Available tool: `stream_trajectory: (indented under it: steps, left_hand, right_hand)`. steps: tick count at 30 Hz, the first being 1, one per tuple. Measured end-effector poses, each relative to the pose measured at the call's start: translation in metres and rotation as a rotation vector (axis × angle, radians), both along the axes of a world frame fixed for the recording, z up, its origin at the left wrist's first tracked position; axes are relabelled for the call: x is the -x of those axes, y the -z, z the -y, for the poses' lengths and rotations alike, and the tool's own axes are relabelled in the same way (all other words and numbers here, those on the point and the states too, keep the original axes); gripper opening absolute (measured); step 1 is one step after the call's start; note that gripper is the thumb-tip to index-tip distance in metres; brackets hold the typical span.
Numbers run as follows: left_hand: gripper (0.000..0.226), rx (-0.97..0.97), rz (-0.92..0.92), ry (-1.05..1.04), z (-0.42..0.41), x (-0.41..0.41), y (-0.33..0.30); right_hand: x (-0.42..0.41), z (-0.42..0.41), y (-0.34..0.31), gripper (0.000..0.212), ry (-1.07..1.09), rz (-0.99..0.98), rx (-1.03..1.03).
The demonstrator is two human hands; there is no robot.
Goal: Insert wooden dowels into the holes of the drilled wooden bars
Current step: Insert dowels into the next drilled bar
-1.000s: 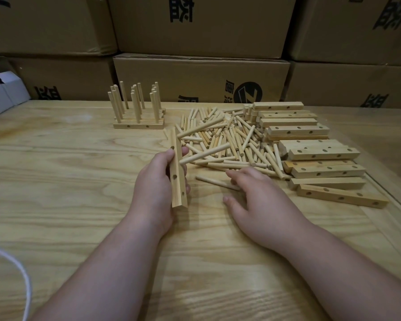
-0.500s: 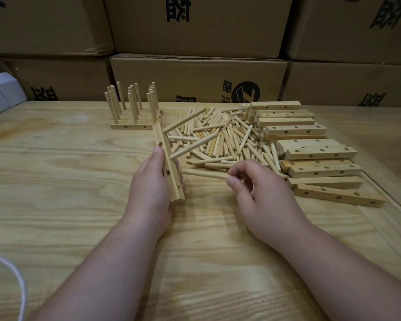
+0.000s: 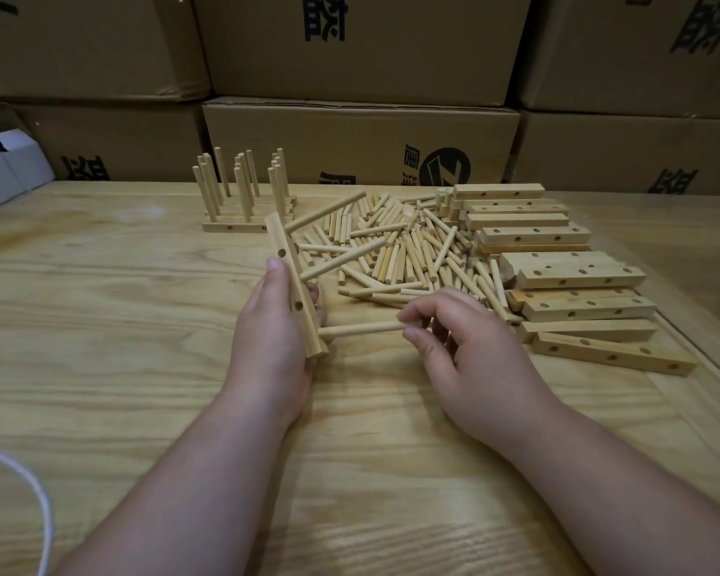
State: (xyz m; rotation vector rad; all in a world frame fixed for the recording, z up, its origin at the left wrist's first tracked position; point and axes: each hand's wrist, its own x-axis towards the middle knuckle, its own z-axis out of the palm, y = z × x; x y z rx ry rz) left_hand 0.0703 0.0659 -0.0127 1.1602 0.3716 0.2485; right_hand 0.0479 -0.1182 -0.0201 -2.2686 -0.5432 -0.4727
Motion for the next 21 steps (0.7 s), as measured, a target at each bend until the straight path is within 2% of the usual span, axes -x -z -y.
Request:
stream_trajectory:
  steps: [5,11,21]
  left_hand:
    - [0.042,-0.09,0.052,0.04,0.0019,0.0003,0.0037]
    - [0.037,-0.068,0.123,0.121,-0.0004,-0.0011,0.0068]
    - [0.035,-0.155,0.18,0.152,-0.001,-0.0009,0.0106]
  right_hand:
    - [0.0008,0.0,-0.0012,0.015,-0.056,0.033,-0.043]
    - [0.0009,0.0018,-0.0017,0.013,-0.085,0.01,-0.033]
    - [0.0013,0.0032,0.0019,0.011,-0.075,-0.032,-0.106]
